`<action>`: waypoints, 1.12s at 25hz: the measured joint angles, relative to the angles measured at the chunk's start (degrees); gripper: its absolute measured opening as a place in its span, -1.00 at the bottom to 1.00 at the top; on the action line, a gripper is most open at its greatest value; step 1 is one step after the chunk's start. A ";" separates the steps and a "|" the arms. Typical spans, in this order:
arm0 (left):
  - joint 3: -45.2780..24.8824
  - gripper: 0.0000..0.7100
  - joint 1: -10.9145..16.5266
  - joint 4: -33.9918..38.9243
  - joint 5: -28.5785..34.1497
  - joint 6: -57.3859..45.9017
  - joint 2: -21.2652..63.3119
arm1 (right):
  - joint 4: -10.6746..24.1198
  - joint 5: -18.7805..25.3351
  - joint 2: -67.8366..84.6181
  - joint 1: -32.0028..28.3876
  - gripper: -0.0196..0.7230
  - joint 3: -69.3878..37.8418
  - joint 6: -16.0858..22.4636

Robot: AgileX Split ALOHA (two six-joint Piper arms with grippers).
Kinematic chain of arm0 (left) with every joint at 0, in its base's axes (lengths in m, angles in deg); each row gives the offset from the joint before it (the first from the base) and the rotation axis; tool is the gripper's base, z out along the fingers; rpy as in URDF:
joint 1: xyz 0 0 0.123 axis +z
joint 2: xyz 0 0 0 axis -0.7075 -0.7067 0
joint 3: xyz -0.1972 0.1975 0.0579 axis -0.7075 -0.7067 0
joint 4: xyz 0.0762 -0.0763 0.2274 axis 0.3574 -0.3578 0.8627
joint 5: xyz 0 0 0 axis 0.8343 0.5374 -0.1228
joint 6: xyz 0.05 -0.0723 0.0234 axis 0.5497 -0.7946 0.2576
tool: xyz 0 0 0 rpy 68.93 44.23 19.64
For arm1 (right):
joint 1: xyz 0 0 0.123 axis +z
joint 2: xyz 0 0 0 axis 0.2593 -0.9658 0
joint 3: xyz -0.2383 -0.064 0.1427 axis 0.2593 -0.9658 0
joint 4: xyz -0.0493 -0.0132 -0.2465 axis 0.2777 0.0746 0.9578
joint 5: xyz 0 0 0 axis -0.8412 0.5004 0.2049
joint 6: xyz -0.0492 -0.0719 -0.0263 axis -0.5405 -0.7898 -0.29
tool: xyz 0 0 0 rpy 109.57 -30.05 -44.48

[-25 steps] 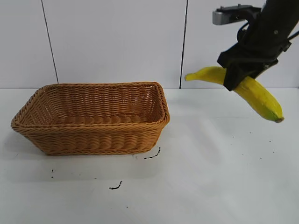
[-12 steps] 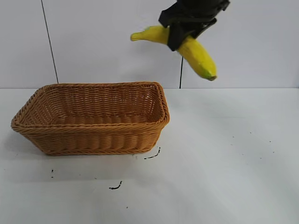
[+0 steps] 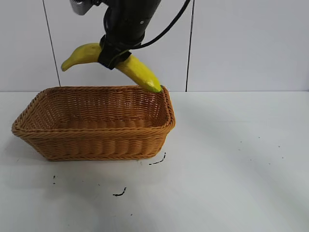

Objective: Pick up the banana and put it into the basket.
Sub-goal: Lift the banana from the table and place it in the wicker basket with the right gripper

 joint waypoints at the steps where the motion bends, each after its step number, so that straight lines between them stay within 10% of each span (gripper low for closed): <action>1: 0.00 0.94 0.00 0.00 0.00 0.00 0.00 | 0.00 -0.32 -0.42 0.00 -0.11 0.00 -0.13; 16: 0.00 0.94 0.00 0.05 0.00 0.00 0.00 | -5.31 -2.56 -2.11 0.00 -0.10 0.00 -2.87; 22: 0.00 0.94 0.00 0.05 0.00 0.00 0.00 | -7.27 -3.91 -2.17 0.00 0.82 0.00 -2.16; 28: 0.00 0.94 0.00 0.05 0.00 0.00 0.00 | -7.57 -0.19 -2.17 -0.31 0.92 3.32 13.46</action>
